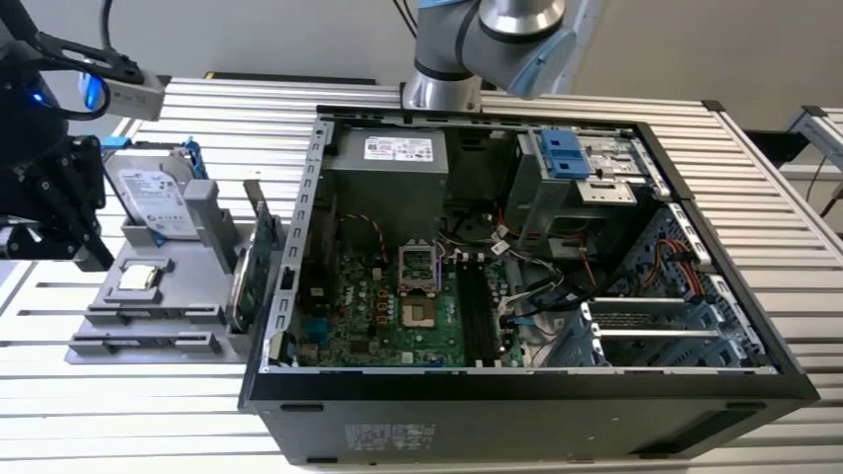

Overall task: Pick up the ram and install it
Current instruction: 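Pick up the ram and move it above insertion slot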

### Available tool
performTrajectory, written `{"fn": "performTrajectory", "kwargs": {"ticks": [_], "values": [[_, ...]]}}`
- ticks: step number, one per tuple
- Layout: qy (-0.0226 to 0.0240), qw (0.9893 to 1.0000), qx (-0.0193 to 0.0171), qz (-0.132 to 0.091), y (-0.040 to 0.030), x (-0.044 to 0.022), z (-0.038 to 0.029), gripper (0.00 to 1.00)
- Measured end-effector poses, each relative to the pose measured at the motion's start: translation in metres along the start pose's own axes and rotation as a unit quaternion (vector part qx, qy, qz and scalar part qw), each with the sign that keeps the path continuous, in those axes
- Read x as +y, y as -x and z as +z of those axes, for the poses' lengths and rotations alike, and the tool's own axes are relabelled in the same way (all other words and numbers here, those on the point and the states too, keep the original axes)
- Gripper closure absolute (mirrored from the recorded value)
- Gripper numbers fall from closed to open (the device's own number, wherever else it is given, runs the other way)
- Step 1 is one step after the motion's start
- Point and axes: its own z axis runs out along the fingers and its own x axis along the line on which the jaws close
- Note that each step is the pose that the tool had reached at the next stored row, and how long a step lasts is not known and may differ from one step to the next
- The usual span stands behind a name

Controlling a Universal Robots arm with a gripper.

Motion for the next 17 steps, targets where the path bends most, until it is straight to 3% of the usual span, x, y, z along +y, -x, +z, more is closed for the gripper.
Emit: {"fn": "performTrajectory", "kwargs": {"ticks": [17], "values": [[0.0006, 0.9999, -0.0001, 0.015, 0.0008, 0.0001, 0.0208, 1.00]]}}
